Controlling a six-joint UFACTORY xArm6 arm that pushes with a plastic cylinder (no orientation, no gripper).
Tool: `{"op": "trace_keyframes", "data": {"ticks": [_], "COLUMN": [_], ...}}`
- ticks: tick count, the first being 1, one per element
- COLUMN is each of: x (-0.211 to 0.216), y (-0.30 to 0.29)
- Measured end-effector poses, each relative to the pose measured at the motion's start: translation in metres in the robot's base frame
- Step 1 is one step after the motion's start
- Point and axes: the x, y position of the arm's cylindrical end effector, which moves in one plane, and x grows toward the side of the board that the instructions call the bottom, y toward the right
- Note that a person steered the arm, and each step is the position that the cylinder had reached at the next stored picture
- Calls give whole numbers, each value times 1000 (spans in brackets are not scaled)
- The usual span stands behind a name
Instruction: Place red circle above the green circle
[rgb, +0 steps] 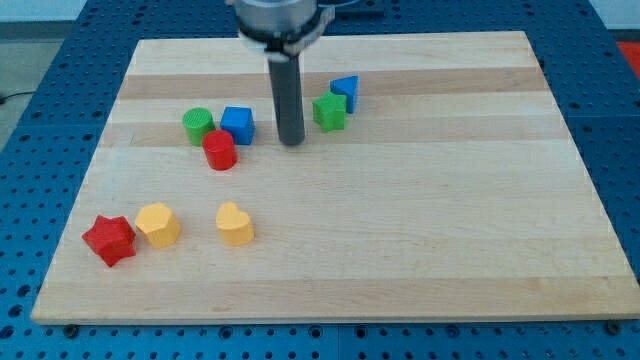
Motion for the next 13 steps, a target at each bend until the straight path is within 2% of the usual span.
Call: {"op": "trace_keyframes", "data": {"ticks": [1,3,4,5,6,7,10,11,12,13], "x": [20,-16,-15,41,15,-37,-123,-94,-96,-140], "y": [-39,-125,-155,-147,-181,-188,-199,-229,-247,-227]}}
